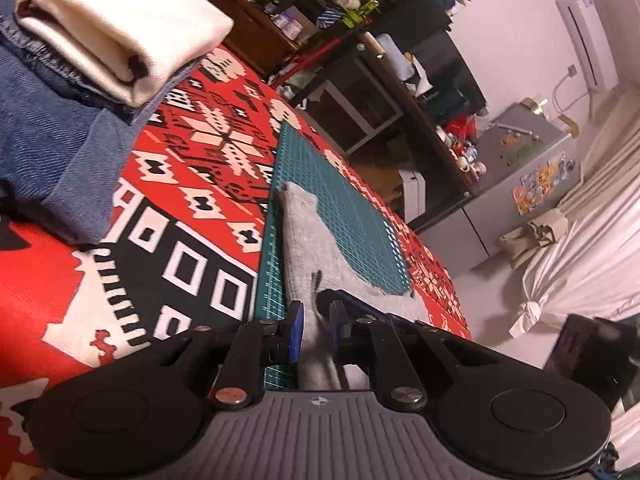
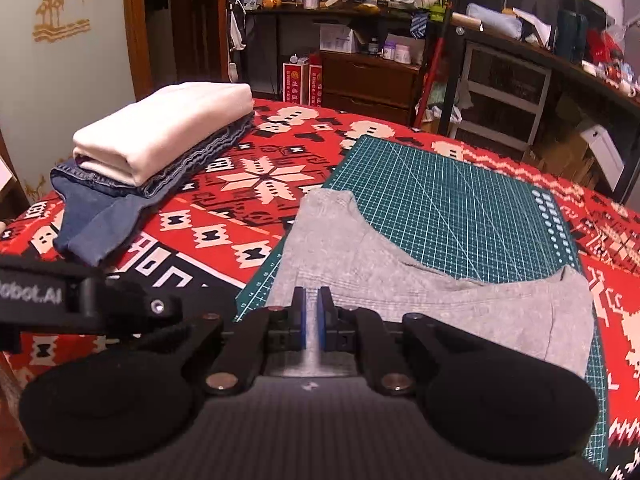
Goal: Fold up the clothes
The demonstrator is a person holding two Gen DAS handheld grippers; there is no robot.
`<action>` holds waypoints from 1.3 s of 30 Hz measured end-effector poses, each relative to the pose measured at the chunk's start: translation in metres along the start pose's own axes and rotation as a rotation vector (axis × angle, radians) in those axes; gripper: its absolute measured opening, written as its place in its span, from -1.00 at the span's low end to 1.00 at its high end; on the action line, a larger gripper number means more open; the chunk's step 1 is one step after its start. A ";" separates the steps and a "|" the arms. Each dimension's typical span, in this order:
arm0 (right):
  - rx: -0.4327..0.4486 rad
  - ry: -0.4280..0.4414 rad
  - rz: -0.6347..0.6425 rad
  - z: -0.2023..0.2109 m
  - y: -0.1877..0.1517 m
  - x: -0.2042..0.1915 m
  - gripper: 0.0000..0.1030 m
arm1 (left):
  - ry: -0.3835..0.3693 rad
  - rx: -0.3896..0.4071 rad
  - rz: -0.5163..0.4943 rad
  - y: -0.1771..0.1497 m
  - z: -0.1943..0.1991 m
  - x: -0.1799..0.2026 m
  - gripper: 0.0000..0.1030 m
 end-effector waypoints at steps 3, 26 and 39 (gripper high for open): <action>0.014 -0.001 -0.024 0.001 0.007 0.005 -0.88 | -0.001 0.004 0.013 0.001 0.002 -0.003 -0.77; -0.049 0.028 -0.076 0.071 -0.070 0.042 -0.87 | -0.170 -0.077 -0.095 -0.018 -0.001 0.040 -0.77; -0.009 0.018 -0.163 0.093 -0.091 0.071 -0.87 | -0.192 -0.223 -0.221 -0.057 -0.029 0.064 -0.77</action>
Point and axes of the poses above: each gripper's, at about its wrist camera, not at the fingertips, and z roughly against the way its jaws point, x to its right, y to its top, the point moved 10 cm from there along -z, roughly the way its jaws point, and after that the axes turned 11 degrees about -x, right-handed, at the moved point
